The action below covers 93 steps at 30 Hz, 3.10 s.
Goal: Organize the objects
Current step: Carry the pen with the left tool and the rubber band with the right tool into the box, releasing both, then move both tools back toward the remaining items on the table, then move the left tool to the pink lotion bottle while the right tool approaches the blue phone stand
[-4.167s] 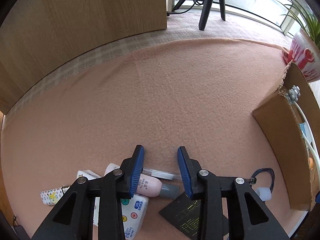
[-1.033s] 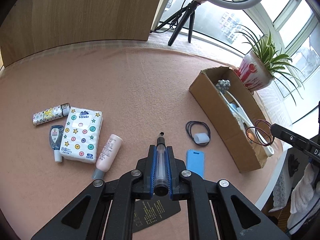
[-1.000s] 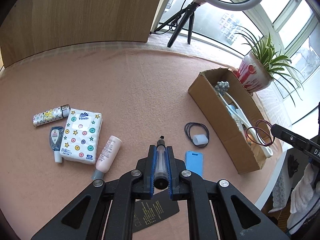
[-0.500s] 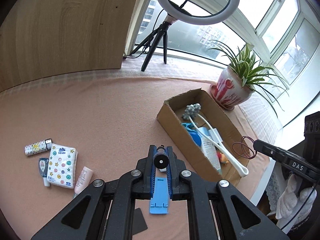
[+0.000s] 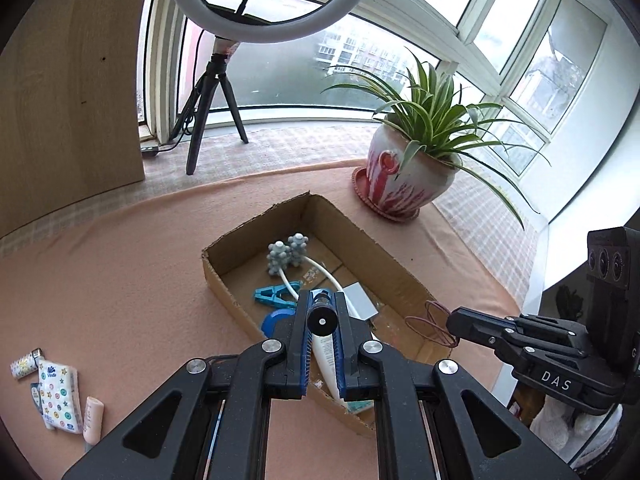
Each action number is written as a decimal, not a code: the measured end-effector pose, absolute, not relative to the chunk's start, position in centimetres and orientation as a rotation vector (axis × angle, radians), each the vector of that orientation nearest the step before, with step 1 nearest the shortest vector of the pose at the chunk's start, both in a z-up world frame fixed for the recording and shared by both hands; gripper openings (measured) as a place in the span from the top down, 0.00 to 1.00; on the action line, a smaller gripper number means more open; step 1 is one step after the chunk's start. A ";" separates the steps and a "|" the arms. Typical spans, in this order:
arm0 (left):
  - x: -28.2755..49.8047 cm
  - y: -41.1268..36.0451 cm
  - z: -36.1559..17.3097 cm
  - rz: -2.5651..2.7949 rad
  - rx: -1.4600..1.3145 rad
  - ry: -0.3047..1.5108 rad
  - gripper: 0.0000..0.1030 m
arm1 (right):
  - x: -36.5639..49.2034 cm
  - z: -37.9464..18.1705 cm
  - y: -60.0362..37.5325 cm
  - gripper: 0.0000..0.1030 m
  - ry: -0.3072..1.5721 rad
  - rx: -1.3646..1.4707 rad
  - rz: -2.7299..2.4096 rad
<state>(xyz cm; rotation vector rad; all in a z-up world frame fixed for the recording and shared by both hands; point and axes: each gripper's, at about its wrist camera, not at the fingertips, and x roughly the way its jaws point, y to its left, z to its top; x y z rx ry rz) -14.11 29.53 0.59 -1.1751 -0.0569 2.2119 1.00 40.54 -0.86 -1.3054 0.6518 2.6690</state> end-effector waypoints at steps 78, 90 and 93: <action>-12.3 7.2 -10.4 2.321 -1.502 0.029 0.42 | -7.4 -13.3 23.0 0.45 0.559 -1.862 2.462; -15.1 9.0 -12.5 2.283 -1.533 0.111 0.51 | -7.9 -13.3 21.6 0.45 0.392 -1.851 2.457; -15.2 8.9 -12.8 2.280 -1.537 0.107 0.56 | -7.8 -13.3 20.9 0.54 0.273 -1.841 2.464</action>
